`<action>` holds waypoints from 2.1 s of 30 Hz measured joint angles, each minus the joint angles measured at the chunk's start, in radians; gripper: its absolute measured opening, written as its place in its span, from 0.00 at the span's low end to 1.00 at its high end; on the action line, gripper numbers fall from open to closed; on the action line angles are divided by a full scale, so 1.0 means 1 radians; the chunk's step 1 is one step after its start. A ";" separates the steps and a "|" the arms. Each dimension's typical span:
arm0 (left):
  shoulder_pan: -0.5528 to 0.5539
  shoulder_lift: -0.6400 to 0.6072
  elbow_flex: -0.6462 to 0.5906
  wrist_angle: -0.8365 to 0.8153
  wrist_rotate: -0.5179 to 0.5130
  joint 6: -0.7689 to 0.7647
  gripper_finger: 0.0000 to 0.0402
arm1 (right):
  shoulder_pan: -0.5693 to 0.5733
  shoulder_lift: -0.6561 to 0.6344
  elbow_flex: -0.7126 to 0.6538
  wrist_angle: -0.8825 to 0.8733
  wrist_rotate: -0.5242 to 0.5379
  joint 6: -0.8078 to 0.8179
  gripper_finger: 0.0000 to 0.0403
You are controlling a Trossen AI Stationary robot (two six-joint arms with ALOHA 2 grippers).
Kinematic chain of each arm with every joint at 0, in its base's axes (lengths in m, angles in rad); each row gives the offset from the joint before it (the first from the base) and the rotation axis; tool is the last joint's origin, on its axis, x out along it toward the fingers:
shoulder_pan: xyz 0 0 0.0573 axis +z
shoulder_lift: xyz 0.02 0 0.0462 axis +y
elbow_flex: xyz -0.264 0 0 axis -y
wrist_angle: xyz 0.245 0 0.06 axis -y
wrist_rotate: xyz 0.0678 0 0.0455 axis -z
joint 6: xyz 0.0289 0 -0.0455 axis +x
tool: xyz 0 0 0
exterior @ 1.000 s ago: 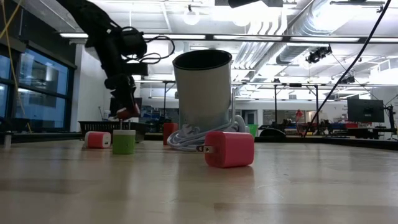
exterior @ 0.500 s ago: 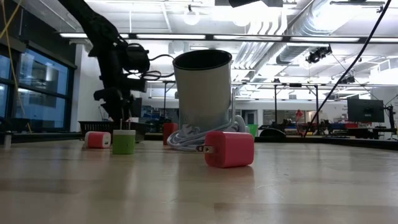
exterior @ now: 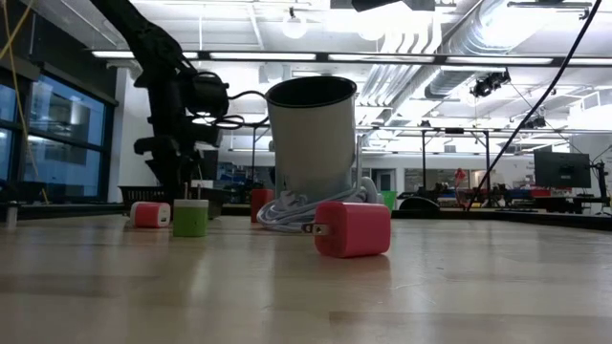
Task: Pick & Place Office items
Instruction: Put the bottom red charger adapter into the black bin, then put the red charger adapter into the black bin
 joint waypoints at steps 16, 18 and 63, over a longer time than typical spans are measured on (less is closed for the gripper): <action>0.003 0.000 0.000 0.005 -0.012 0.044 0.55 | 0.000 0.000 0.000 0.000 -0.020 0.003 0.79; 0.003 0.000 0.000 0.015 -0.014 0.044 0.55 | 0.000 0.000 0.000 0.000 -0.020 0.003 0.79; -0.163 -0.149 0.000 0.034 -0.251 -0.028 0.62 | -0.001 0.000 0.000 0.000 -0.021 0.047 0.79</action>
